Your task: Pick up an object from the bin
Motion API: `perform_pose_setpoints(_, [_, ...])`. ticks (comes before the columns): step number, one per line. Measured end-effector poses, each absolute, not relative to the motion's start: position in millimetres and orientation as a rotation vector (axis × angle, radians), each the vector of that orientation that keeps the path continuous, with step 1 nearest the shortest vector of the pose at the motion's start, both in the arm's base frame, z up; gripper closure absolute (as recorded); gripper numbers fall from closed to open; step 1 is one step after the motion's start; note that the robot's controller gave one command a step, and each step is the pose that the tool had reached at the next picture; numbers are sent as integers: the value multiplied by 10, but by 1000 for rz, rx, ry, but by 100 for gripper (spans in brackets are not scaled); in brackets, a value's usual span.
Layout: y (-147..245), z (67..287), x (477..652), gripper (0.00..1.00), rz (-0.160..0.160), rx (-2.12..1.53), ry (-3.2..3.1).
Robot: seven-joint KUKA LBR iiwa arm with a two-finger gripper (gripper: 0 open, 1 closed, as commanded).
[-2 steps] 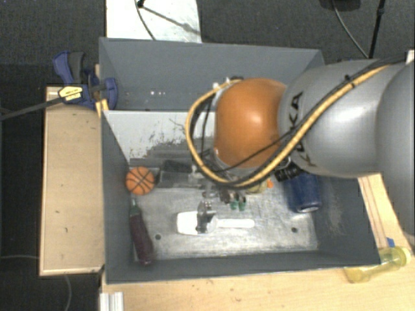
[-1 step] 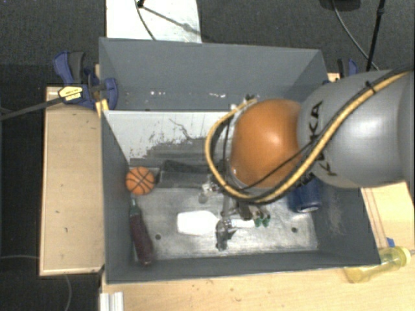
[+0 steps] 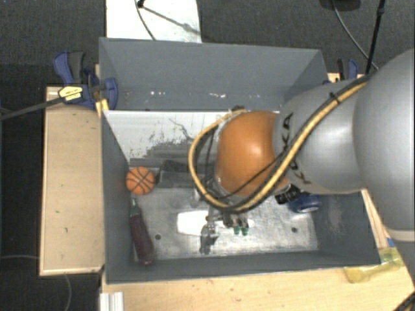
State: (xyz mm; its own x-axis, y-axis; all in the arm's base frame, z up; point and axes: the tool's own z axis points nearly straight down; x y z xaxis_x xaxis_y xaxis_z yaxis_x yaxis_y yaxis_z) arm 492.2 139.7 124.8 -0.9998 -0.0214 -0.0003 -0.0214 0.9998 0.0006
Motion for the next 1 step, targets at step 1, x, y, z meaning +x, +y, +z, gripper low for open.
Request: perform_pose_setpoints(1, [1277,776,5049,0,2,-104,3136])
